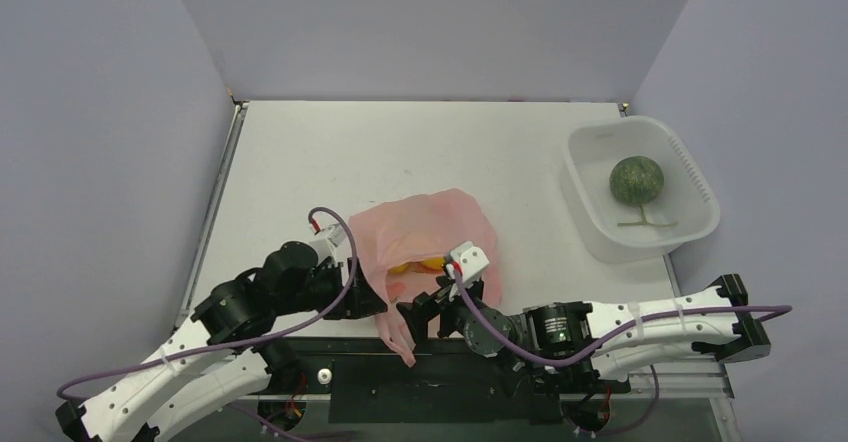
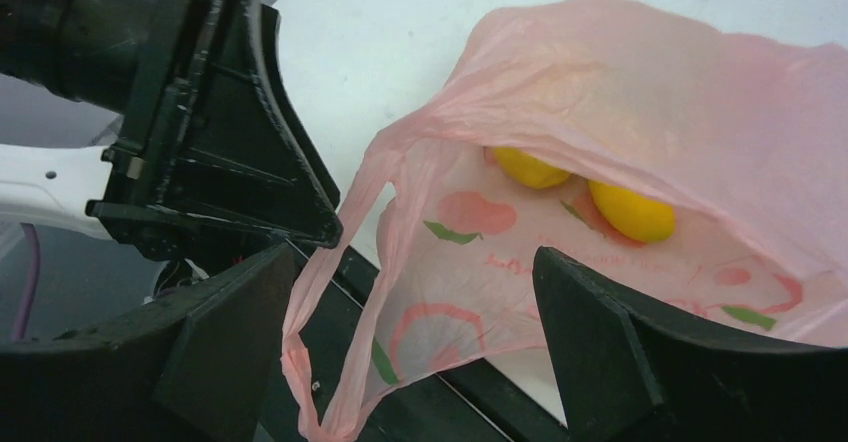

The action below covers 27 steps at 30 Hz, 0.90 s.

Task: Take the fake fruits out of the plastic bag
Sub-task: Adjust the plastic bag at the center of the board.

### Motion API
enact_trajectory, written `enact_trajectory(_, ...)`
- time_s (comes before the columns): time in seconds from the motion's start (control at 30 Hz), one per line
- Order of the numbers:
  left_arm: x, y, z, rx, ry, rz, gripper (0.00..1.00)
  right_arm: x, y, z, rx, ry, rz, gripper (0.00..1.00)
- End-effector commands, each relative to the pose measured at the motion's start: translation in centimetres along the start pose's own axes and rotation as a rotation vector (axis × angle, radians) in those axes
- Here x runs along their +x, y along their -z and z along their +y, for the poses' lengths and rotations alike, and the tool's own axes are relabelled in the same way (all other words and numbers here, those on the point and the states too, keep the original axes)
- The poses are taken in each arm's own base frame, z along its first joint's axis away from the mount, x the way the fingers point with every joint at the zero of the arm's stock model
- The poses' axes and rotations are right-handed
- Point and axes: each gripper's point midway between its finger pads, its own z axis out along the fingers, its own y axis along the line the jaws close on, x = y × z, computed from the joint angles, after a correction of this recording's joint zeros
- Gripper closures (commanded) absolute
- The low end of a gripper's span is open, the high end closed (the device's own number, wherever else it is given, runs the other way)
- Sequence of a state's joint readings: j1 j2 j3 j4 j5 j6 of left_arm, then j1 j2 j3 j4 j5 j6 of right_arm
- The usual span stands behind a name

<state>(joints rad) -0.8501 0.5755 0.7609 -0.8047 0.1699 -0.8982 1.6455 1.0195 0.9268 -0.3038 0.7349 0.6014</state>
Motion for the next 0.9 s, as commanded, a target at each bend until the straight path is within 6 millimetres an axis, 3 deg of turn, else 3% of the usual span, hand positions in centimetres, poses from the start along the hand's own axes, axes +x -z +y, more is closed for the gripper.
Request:
enact_trajectory(0.0, 1.2, -1.8, 0.0, 0.014, -0.022, 0.084, 0.43, 1.2, -1.2, 1.1, -0.026, -0.088, -0.006, 0.16)
enact_trajectory(0.2, 0.6, -1.6, 1.8, -0.116, -0.133, 0.108, 0.78, 3.9, -2.4, -0.4, 0.001, -0.123, 0.023, 0.26)
enact_trajectory(0.3, -0.4, -0.9, 2.8, -0.209, -0.227, 0.118, 0.97, 5.0, -2.6, -1.9, 0.046, -0.109, 0.030, 0.33)
enact_trajectory(0.33, -0.5, -0.8, 3.3, -0.249, -0.247, 0.135, 0.99, 5.5, -2.6, -2.8, 0.067, -0.099, 0.034, 0.35)
enact_trajectory(0.43, -1.0, 0.8, 5.0, -0.367, -0.325, 0.163, 1.00, 5.9, -2.3, -5.8, 0.185, -0.075, 0.009, 0.48)
enact_trajectory(0.53, -0.5, 1.0, 6.2, -0.393, -0.346, 0.173, 1.00, 6.9, -1.5, -9.3, 0.311, -0.006, 0.009, 0.56)
enact_trajectory(0.6, 0.2, 0.5, 6.0, -0.335, -0.353, 0.176, 1.00, 7.2, -1.2, -10.5, 0.355, 0.022, 0.010, 0.59)
enact_trajectory(0.7, 1.2, -0.4, 4.7, -0.206, -0.365, 0.185, 1.00, 7.5, -1.4, -9.9, 0.328, 0.024, 0.031, 0.62)
enact_trajectory(0.87, 1.6, -0.6, 4.3, -0.158, -0.386, 0.198, 1.00, 6.9, -3.6, -5.9, 0.215, 0.042, 0.042, 0.57)
